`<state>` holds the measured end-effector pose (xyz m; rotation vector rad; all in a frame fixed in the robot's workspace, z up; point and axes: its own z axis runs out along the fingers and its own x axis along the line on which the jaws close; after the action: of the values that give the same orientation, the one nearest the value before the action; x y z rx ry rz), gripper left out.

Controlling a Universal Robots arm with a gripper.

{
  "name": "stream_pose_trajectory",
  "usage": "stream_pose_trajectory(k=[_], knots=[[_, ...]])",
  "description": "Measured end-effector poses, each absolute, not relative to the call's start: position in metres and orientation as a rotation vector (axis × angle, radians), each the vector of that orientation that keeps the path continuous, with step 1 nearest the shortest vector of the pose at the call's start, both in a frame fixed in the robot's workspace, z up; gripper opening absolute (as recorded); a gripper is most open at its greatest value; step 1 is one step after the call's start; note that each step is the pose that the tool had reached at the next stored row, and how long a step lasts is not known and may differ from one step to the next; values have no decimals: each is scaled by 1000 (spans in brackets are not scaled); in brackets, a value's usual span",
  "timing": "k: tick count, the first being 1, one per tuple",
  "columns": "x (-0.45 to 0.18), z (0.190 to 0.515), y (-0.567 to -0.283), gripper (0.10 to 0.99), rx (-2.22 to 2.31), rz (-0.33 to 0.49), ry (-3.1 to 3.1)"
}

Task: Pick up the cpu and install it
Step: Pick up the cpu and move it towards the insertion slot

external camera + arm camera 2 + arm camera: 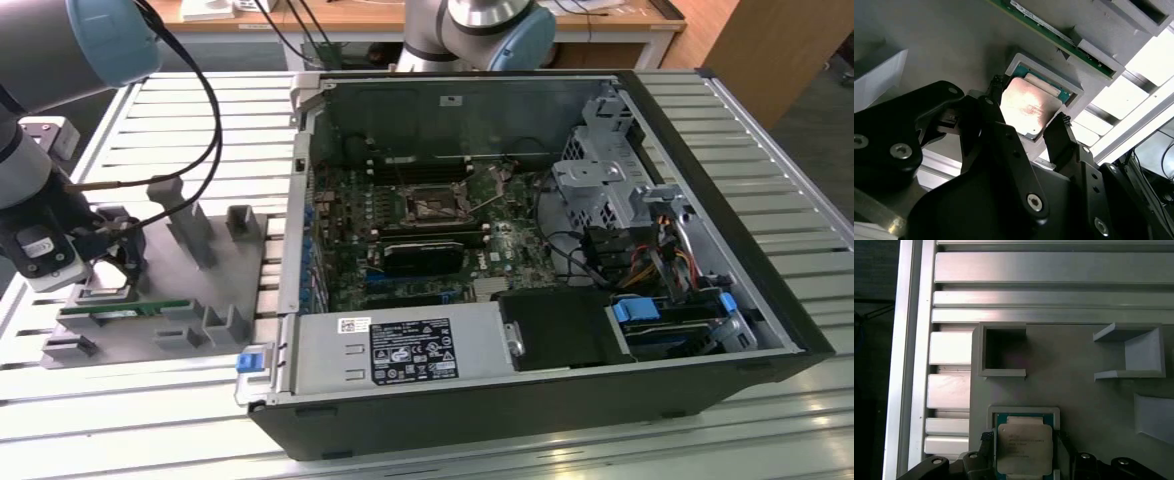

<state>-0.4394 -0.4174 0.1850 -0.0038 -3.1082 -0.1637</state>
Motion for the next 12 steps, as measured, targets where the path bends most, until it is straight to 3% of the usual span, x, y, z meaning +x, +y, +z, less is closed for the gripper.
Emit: stream_pose_trajectory(k=[4,5,12], knots=[[-440,185,-417,592,-4,-162,-3108],[-440,185,-417,533,-4,-162,-3108],[-439,186,-417,529,-4,-162,-3109]])
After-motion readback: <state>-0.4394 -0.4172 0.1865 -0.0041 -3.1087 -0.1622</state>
